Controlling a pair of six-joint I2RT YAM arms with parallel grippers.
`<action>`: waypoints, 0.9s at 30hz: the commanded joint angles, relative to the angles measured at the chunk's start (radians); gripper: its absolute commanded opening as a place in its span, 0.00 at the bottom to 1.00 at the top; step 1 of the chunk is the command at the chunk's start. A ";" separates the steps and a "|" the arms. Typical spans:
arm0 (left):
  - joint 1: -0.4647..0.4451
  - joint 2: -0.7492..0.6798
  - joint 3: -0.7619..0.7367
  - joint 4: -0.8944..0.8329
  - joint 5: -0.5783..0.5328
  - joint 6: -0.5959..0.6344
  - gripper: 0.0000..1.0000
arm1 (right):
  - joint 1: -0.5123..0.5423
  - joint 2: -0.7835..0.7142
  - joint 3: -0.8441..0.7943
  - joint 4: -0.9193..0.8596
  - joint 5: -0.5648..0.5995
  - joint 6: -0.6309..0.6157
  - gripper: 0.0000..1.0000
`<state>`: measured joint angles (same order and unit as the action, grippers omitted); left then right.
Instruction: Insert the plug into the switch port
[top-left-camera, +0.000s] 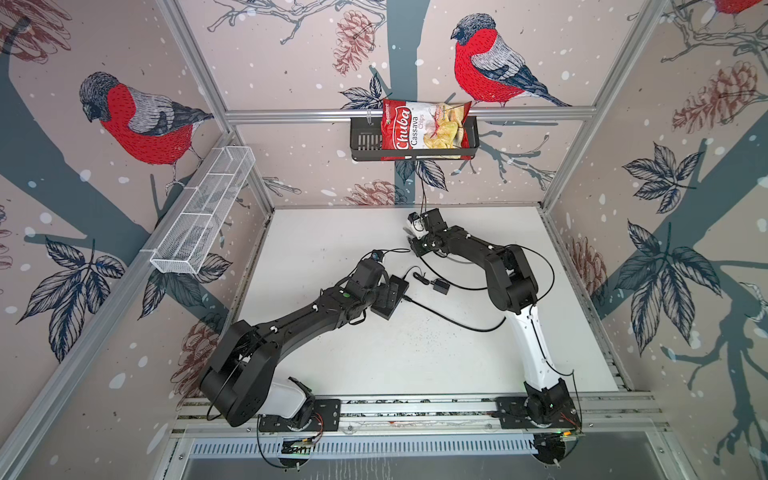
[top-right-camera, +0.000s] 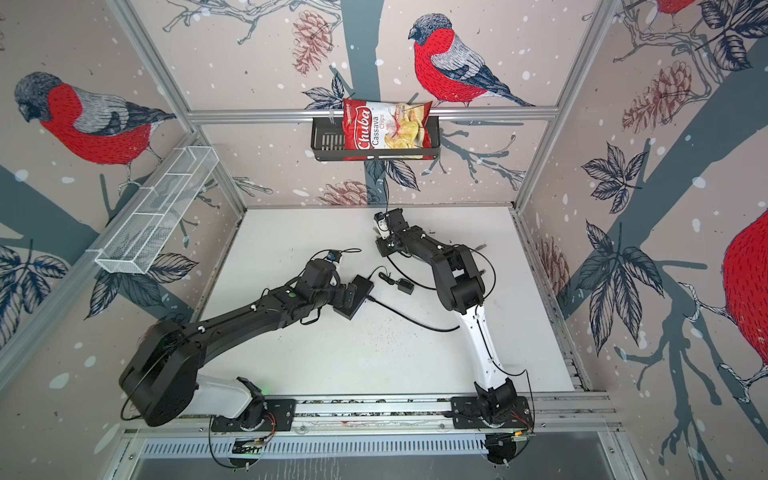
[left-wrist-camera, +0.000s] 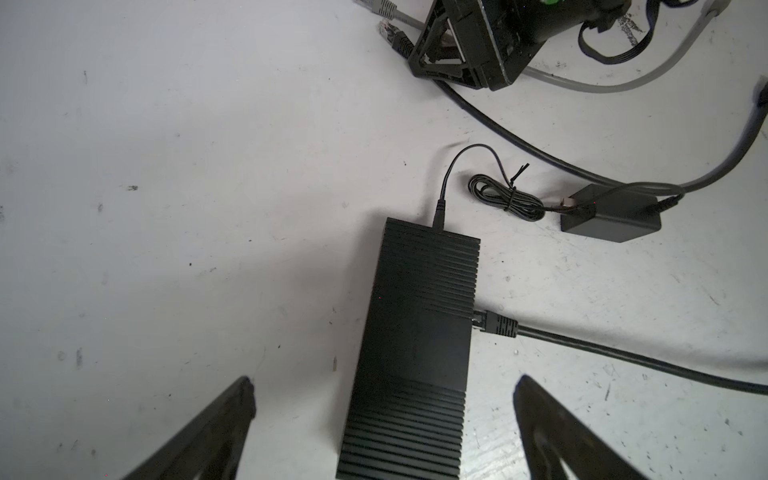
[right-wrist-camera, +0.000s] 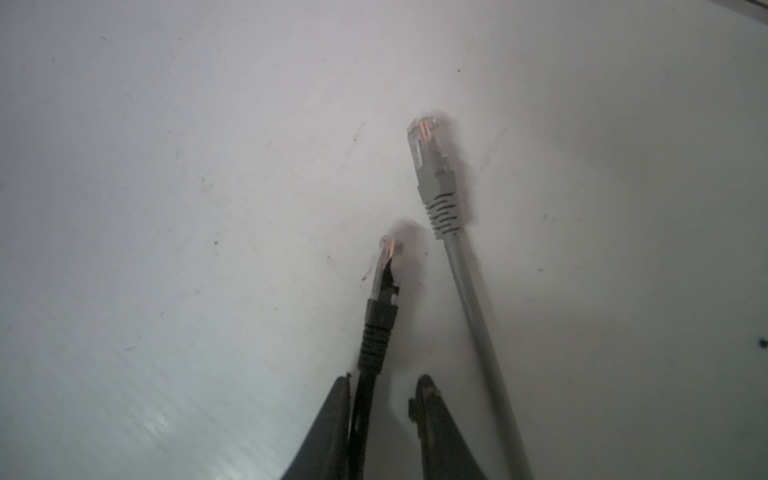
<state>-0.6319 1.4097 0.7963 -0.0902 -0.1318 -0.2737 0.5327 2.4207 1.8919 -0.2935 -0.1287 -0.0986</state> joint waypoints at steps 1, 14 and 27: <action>0.005 -0.007 -0.002 0.024 0.002 -0.012 0.96 | 0.006 0.014 -0.006 -0.084 0.018 -0.020 0.19; 0.017 0.009 0.029 0.009 0.034 -0.041 0.96 | -0.031 -0.165 -0.203 -0.004 -0.028 -0.132 0.01; 0.032 0.007 0.101 -0.002 0.129 -0.053 0.94 | -0.076 -0.576 -0.584 0.046 -0.347 -0.249 0.02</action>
<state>-0.6022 1.4246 0.8848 -0.0940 -0.0452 -0.3244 0.4526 1.9053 1.3617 -0.2642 -0.3496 -0.3153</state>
